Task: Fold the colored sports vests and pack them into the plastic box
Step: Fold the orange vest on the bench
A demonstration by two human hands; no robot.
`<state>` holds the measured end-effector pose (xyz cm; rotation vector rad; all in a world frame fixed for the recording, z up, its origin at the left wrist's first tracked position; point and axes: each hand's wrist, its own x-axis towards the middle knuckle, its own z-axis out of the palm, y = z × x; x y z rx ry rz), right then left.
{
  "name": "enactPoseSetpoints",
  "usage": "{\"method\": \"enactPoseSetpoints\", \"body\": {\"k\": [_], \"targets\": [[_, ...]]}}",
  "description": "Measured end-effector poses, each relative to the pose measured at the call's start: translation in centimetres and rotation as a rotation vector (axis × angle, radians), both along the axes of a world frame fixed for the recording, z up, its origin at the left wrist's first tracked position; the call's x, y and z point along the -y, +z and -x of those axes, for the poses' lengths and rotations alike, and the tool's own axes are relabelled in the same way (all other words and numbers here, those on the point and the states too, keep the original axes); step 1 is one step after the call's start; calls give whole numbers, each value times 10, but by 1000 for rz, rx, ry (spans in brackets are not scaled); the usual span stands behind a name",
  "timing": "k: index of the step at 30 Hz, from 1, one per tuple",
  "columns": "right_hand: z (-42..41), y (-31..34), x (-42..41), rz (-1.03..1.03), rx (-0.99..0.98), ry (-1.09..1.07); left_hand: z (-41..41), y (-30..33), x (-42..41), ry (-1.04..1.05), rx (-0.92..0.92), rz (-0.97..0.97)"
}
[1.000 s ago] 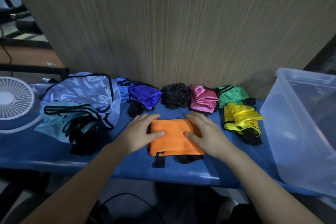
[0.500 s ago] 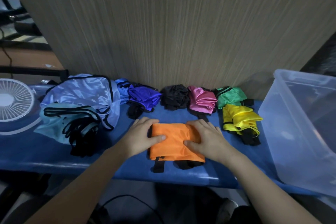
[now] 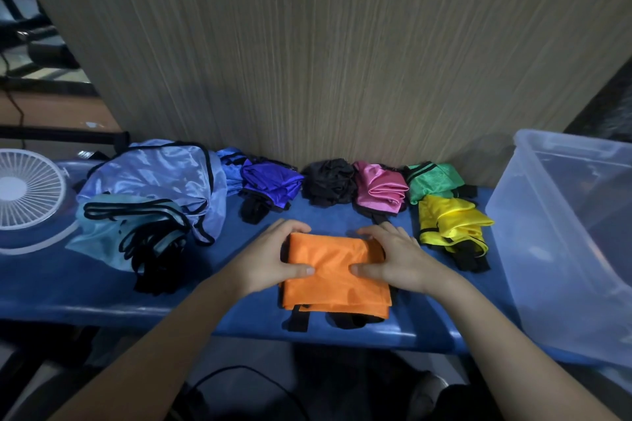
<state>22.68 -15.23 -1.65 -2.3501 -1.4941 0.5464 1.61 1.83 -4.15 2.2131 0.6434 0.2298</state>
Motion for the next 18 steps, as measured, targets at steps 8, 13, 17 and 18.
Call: {"method": "enactPoseSetpoints", "body": {"k": [8,13,17,18], "targets": [[3,-6,2,-31,142,44,-2,2,7,-52,61,-67],[11,2,14,-133,227,98,5,9,5,-45,-46,-47],[48,-3,25,-251,286,284,16,6,-2,8,-109,38],[56,-6,26,-239,310,315,18,5,-2,12,-98,77]]}}
